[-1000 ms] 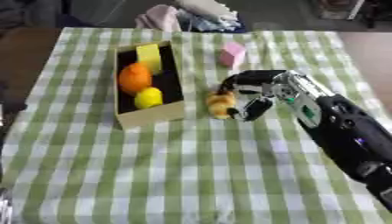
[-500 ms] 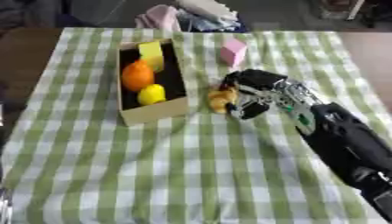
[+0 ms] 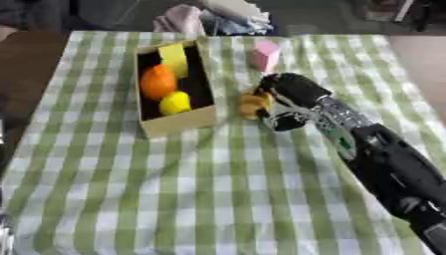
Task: Pick up objects on the table and place them in the box.
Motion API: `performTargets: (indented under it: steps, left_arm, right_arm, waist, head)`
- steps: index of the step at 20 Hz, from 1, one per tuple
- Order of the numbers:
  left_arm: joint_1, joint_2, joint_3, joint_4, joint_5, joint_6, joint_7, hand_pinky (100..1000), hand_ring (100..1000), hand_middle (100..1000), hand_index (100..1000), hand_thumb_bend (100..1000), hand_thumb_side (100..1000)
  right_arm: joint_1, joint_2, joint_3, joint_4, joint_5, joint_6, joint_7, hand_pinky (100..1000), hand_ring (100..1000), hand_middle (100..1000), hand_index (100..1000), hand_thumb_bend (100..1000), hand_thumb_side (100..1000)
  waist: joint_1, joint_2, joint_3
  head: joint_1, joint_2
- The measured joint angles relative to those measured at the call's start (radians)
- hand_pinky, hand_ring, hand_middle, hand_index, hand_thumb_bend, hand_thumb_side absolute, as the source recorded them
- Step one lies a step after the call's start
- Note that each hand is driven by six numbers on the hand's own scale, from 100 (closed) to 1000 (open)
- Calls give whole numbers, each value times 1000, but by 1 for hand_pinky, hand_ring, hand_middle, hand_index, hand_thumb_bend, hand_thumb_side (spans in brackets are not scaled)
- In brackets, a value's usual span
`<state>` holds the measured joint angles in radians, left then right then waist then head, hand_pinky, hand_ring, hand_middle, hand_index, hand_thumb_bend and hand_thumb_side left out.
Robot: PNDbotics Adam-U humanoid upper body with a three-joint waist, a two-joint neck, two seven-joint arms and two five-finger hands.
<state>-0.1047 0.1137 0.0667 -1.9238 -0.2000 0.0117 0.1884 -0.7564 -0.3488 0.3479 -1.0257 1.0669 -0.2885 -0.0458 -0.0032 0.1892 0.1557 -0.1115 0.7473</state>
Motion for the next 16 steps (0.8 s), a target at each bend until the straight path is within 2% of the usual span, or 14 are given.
performTargets:
  steps: [3, 4, 5, 7, 16]
  left_arm:
    - [0, 0, 0, 0, -1, 1, 1, 725, 551, 709, 835, 309, 785]
    - [0, 0, 0, 0, -1, 1, 1, 725, 551, 709, 835, 309, 786]
    - [0, 0, 0, 0, -1, 1, 1, 725, 551, 709, 835, 311, 784]
    - [0, 0, 0, 0, -2, 2, 2, 724, 551, 709, 835, 313, 783]
    - [0, 0, 2, 0, -2, 2, 3, 723, 551, 709, 834, 319, 779]
  right_arm:
    - [-4, -3, -3, -33, 2, 13, -35, 741, 537, 479, 164, 100, 199]
    - [-8, -6, -3, -46, 2, 16, -43, 740, 535, 477, 164, 100, 232]
    - [-13, -9, -3, -60, 1, 19, -48, 740, 534, 476, 164, 100, 184]
    - [-26, -10, -3, -89, -5, 23, -53, 739, 533, 474, 164, 100, 173]
    - [-119, 1, 4, -147, -59, 35, -5, 742, 535, 477, 164, 100, 157]
  waist:
    - [0, 0, 0]
    - [0, 0, 0]
    - [0, 0, 0]
    - [0, 0, 0]
    - [0, 0, 7]
  head:
    - [0, 0]
    - [0, 0]
    - [0, 0]
    - [0, 0]
    - [-6, 0]
